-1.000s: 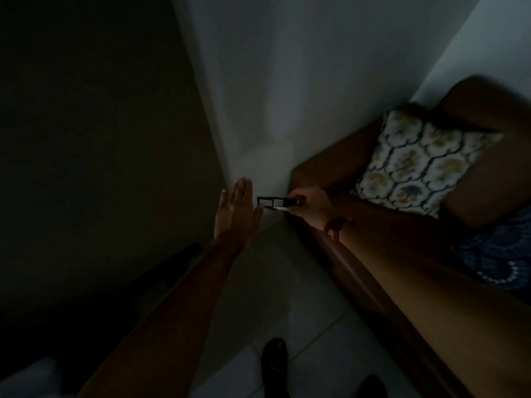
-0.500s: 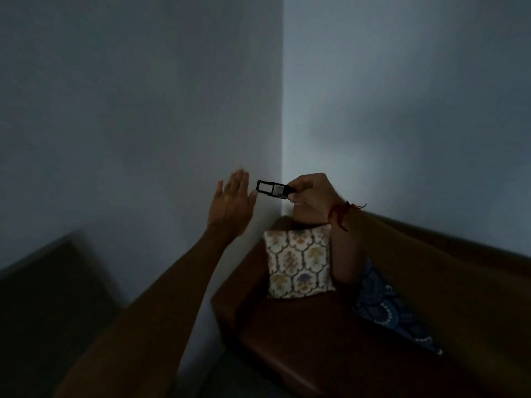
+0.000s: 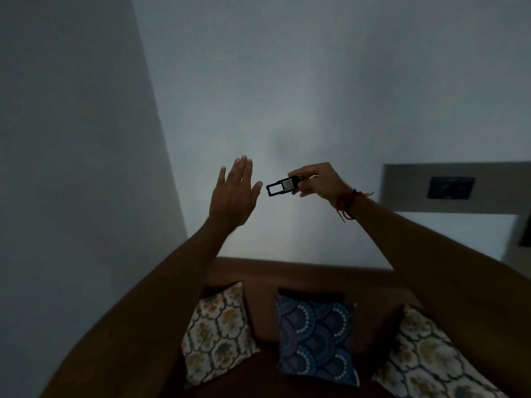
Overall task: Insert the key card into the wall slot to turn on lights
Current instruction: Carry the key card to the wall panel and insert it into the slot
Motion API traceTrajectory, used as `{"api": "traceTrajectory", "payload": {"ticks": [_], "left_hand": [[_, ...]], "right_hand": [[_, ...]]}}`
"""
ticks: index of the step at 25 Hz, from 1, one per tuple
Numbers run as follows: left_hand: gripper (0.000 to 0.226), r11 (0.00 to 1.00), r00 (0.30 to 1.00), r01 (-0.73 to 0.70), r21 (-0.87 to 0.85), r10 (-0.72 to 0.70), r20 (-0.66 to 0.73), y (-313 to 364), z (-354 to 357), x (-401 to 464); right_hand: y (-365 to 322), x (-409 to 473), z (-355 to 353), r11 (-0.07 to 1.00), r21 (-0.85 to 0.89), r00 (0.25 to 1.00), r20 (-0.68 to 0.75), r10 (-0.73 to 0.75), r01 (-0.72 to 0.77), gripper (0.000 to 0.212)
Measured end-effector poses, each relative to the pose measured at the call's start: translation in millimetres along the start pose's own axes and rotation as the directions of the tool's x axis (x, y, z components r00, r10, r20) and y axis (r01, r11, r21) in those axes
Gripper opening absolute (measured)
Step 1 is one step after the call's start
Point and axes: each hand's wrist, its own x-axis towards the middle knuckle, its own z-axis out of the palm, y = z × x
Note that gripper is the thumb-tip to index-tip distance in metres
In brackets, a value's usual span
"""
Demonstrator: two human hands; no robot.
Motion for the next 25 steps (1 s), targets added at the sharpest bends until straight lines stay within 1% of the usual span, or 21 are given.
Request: {"api": "traceTrajectory", "payload": {"ticks": [3,6,10,12,16,19,22,25], "left_hand": [[0.063,0.998,0.998,-0.044,-0.045,0.042,-0.039,67.4,8.1,43.2],[0.063,0.994,0.995,-0.088,-0.072,0.083,-0.063,131.2,21.0,77.1],[0.065,0.98,0.987,-0.154,-0.124,0.148,-0.058,202.3,40.0,111.0],[0.065,0.974,0.979,-0.196,-0.111,0.189,-0.07,232.1,49.6,127.8],[0.069,0.954,0.963,-0.267,-0.137,0.259,-0.071,289.8,75.9,161.1],[0.071,0.94,0.952,-0.305,-0.151,0.301,-0.054,327.9,98.9,184.4],[0.071,0.927,0.946,-0.325,-0.186,0.318,-0.066,360.5,128.0,213.7],[0.071,0.92,0.948,-0.318,-0.23,0.308,-0.08,389.5,155.3,249.9]], "right_hand": [[14.7,-6.2,-79.7,0.998,-0.067,0.993,-0.118,-0.018,0.01,0.03],[28.1,-17.2,-152.5,0.994,-0.107,0.976,-0.217,0.003,-0.026,0.018],[41.4,-35.3,-230.1,0.984,-0.175,0.964,-0.265,-0.012,-0.036,0.014],[50.3,-44.5,-262.1,0.974,-0.219,0.957,-0.291,-0.017,-0.049,0.014],[67.3,-56.9,-316.8,0.934,-0.341,0.916,-0.399,-0.044,-0.104,0.016],[80.6,-60.5,-354.1,0.911,-0.383,0.892,-0.449,-0.041,-0.151,0.015],[96.3,-58.2,-392.2,0.87,-0.457,0.887,-0.459,-0.054,-0.184,0.015],[112.5,-41.7,-433.2,0.854,-0.479,0.878,-0.475,-0.056,-0.204,0.014]]}}
